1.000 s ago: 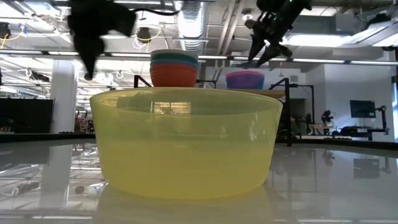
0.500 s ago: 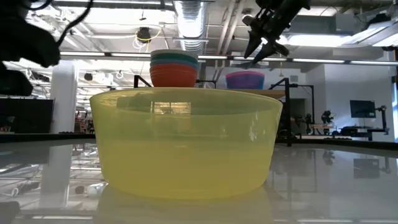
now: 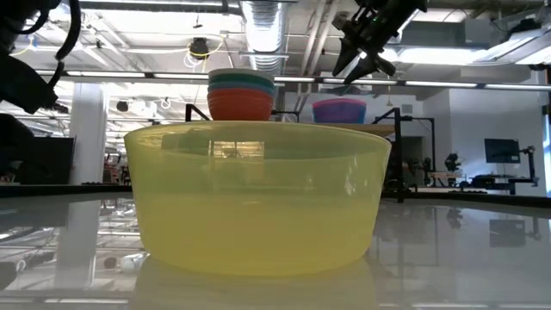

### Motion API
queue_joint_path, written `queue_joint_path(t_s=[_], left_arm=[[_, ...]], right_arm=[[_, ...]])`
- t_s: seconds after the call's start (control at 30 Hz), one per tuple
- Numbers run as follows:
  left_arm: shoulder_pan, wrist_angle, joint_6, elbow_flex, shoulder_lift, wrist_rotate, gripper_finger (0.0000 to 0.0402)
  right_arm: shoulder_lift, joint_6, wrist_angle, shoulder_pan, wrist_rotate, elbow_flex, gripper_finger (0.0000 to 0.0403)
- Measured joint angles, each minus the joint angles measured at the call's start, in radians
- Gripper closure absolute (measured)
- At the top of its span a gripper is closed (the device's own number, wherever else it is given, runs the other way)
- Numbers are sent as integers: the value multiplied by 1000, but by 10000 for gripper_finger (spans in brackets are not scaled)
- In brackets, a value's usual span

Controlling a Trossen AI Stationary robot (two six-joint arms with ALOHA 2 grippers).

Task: Place and stack bowls onto a shelf
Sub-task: Stack the light green bowl on top of the light pink bowl on the shelf

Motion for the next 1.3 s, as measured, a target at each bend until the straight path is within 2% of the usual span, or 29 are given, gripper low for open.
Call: queue_joint_path(t_s=[0.23,0.4,0.47,0.6,0.7,0.9,1.3], left_arm=[[25,-45,-41,73,-7,9,306],[-12,8,-138,123,-8,108,330],[-64,41,-166,123,-7,105,332],[-174,37,-178,123,5,-19,333],[-209,38,-193,123,17,-88,333],[-238,64,-210,123,45,-83,333],[-253,120,-184,123,206,-87,333]], right_arm=[[0,1,2,-1,0,0,200],[0,1,1,-1,-1,0,200],[0,1,0,-1,-1,0,200],[0,0,-5,0,-1,0,200],[0,0,-10,7,-1,0,200],[0,0,-9,13,-1,0,200],[0,-4,-10,18,-2,0,200]])
